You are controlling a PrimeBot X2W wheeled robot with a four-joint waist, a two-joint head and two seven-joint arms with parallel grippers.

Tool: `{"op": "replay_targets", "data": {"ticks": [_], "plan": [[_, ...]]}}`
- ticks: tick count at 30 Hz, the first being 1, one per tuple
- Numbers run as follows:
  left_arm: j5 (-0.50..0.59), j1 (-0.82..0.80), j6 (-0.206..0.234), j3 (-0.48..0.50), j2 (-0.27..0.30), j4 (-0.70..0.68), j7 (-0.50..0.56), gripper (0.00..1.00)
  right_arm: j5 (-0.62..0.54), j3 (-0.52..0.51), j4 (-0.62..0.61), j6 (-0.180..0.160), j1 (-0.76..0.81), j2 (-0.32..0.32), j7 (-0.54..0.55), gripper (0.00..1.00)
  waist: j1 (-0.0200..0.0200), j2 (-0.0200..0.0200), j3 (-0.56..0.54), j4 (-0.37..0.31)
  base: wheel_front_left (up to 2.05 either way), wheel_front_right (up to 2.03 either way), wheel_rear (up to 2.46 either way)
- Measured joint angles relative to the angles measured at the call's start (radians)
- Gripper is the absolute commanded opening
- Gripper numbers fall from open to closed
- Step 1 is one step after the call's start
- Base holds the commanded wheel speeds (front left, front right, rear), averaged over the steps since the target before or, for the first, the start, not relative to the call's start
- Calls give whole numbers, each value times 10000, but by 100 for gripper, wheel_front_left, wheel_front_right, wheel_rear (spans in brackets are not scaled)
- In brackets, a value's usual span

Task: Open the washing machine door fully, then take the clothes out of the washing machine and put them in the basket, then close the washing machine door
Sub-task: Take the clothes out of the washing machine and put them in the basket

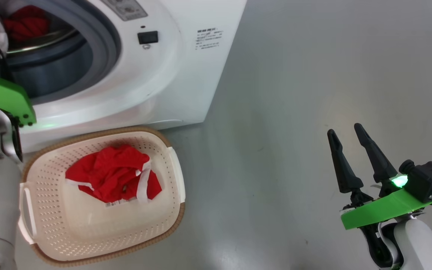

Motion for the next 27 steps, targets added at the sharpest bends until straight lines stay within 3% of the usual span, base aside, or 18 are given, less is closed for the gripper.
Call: {"op": "replay_targets", "data": {"ticks": [15, 16, 18, 20, 21, 27], "plan": [[86, -977, 556, -186, 825, 773, 531, 100, 150, 67, -40, 0, -530, 215, 0, 100, 0, 0, 728, -623, 0, 0, 0], [86, -981, 558, -207, 851, 779, 562, 85, 150, 67, -40, 0, -530, 224, 0, 100, 0, 0, 749, -653, 0, 0, 0], [86, -981, 564, -242, 867, 823, 593, 44, 150, 67, -38, 0, -530, 240, 0, 100, 0, 0, 774, -696, 0, 0, 0], [86, -981, 589, -307, 869, 853, 616, 9, 150, 67, -38, 0, -530, 253, 0, 100, 0, 0, 773, -706, 0, 0, 0], [86, -981, 589, -330, 871, 855, 616, 0, 150, 67, -38, 0, -530, 261, 0, 100, 0, 0, 770, -704, 0, 0, 0], [84, -981, 631, -412, 874, 901, 614, 0, 150, 71, -35, 0, -530, 276, 0, 100, 0, 0, 715, -654, 0, 0, 0]]}}
